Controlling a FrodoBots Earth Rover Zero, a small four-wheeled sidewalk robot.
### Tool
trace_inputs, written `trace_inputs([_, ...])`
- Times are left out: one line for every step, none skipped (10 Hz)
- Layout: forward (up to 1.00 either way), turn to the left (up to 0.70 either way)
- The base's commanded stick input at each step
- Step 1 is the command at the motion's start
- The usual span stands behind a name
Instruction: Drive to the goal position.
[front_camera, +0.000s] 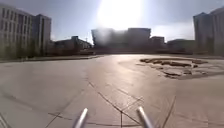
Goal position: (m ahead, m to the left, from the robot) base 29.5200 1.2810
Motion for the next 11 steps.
trace_inputs([1.0, -0.07])
trace_inputs([1.0, -0.4])
trace_inputs([1.0, -0.34])
trace_inputs([1.0, -0.09])
trace_inputs([1.0, -0.02])
trace_inputs([1.0, -0.02])
trace_inputs([1.0, -0.02])
trace_inputs([1.0, -0.02])
trace_inputs([1.0, -0.02])
trace_inputs([1.0, -0.02])
trace_inputs([1.0, -0.03])
